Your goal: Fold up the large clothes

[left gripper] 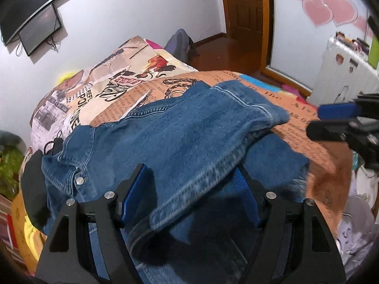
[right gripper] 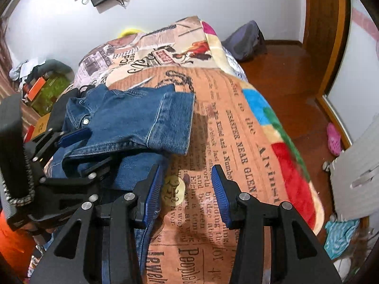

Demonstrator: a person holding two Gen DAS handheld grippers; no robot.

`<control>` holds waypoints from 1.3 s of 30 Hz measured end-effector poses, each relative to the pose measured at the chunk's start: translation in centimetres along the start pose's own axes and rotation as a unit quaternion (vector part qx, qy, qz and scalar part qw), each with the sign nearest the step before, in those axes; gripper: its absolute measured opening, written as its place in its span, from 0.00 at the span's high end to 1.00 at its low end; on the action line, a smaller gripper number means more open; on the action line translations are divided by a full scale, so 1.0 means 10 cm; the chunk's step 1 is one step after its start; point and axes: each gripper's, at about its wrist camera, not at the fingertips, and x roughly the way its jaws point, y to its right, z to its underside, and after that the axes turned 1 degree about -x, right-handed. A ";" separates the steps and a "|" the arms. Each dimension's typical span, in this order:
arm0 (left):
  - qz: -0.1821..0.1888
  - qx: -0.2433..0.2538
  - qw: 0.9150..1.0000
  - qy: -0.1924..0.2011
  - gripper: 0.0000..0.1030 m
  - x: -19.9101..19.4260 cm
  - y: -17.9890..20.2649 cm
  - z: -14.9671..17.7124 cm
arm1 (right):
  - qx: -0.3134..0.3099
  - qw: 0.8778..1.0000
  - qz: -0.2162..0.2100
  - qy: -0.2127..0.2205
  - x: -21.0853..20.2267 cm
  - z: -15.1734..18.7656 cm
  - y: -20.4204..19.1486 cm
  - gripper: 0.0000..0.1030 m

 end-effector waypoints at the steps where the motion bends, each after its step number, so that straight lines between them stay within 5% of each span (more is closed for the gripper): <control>1: -0.002 0.002 1.000 -0.003 0.38 0.05 0.00 -0.02 | 0.002 1.000 -0.002 -0.004 0.02 0.01 0.01 0.61; 3: -0.008 -0.002 1.000 -0.006 0.45 0.14 -0.01 -0.06 | 0.006 1.000 -0.006 -0.007 0.03 0.02 0.04 0.61; 7: -0.007 -0.031 0.999 0.006 0.75 0.11 -0.14 -0.14 | 0.000 1.000 -0.008 -0.012 0.07 0.02 0.01 0.61; 10: -0.007 -0.070 0.997 0.024 0.84 -0.02 -0.34 -0.21 | -0.004 1.000 -0.007 -0.010 0.06 0.02 -0.01 0.61; 20: -0.041 -0.193 0.976 0.098 0.92 -0.76 -1.32 -0.05 | -0.018 1.000 -0.019 -0.004 0.16 -0.07 -0.21 0.61; 27: -0.079 -0.271 0.957 0.072 0.92 -0.81 -1.94 0.61 | -0.038 0.999 -0.025 -0.015 0.28 -0.06 -0.44 0.61; 31: -0.099 -0.306 0.947 0.004 0.83 -0.51 -2.14 1.16 | -0.056 0.998 -0.023 -0.027 0.37 -0.01 -0.58 0.61; 33: -0.109 -0.314 0.943 -0.026 0.72 -0.38 -2.16 1.41 | -0.061 0.997 -0.020 -0.032 0.41 0.03 -0.63 0.61; 35: -0.120 -0.324 0.937 -0.042 0.46 -0.30 -2.18 1.65 | -0.067 0.997 -0.011 -0.034 0.44 0.05 -0.66 0.61; 39: -0.132 -0.340 0.929 -0.061 0.35 -0.23 -2.22 1.96 | -0.064 0.997 -0.007 -0.033 0.44 0.06 -0.67 0.61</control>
